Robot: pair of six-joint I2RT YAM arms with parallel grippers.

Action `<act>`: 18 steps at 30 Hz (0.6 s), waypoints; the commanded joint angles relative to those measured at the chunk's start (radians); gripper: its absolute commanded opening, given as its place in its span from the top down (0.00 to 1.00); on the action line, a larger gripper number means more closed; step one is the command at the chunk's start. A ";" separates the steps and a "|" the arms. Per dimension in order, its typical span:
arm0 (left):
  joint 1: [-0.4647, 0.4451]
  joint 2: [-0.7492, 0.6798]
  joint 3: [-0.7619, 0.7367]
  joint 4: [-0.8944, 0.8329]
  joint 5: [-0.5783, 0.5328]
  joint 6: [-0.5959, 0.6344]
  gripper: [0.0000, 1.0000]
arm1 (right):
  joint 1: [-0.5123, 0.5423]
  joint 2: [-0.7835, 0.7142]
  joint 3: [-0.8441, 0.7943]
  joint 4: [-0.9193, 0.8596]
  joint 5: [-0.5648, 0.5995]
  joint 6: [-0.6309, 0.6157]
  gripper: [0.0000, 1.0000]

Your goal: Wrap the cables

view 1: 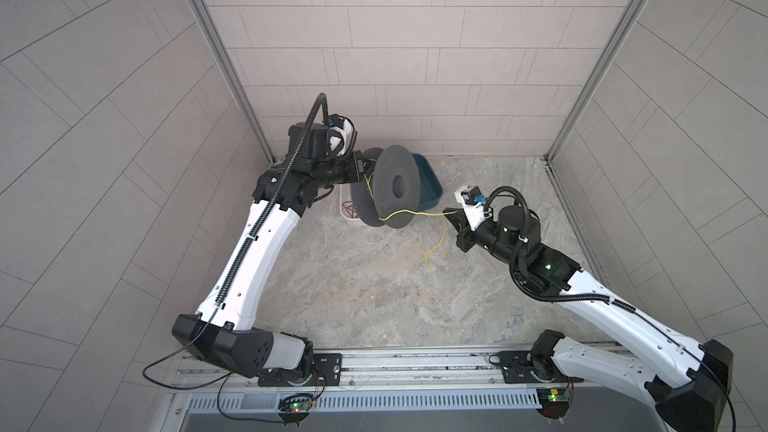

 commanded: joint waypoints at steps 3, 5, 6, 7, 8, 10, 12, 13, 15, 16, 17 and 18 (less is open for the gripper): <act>0.003 -0.044 -0.038 0.031 0.017 0.040 1.00 | 0.003 0.070 0.144 -0.094 0.047 -0.056 1.00; 0.002 -0.048 -0.046 0.030 0.025 0.046 1.00 | 0.003 0.110 0.199 -0.116 0.046 -0.057 1.00; 0.002 -0.049 -0.051 0.031 0.030 0.052 1.00 | 0.003 0.121 0.221 -0.125 0.045 -0.058 1.00; 0.002 -0.052 -0.055 0.029 0.036 0.056 1.00 | 0.003 0.141 0.249 -0.135 0.049 -0.058 1.00; 0.001 -0.053 -0.062 0.028 0.039 0.064 1.00 | 0.003 0.160 0.275 -0.147 0.056 -0.056 1.00; -0.002 -0.057 -0.073 0.023 0.048 0.077 1.00 | 0.002 0.192 0.323 -0.171 0.082 -0.050 1.00; -0.003 -0.061 -0.079 0.013 0.050 0.089 1.00 | 0.002 0.226 0.374 -0.199 0.102 -0.052 1.00; -0.004 -0.064 -0.083 0.009 0.055 0.095 1.00 | 0.001 0.244 0.400 -0.214 0.116 -0.052 1.00; -0.004 -0.067 -0.090 0.009 0.067 0.101 1.00 | -0.002 0.276 0.449 -0.245 0.141 -0.052 1.00; -0.005 -0.071 -0.093 0.009 0.076 0.105 1.00 | -0.004 0.293 0.475 -0.261 0.151 -0.053 1.00; -0.005 -0.074 -0.097 0.008 0.083 0.110 1.00 | -0.008 0.308 0.501 -0.279 0.164 -0.053 1.00; -0.007 -0.076 -0.100 0.007 0.089 0.114 1.00 | -0.015 0.322 0.522 -0.294 0.172 -0.049 1.00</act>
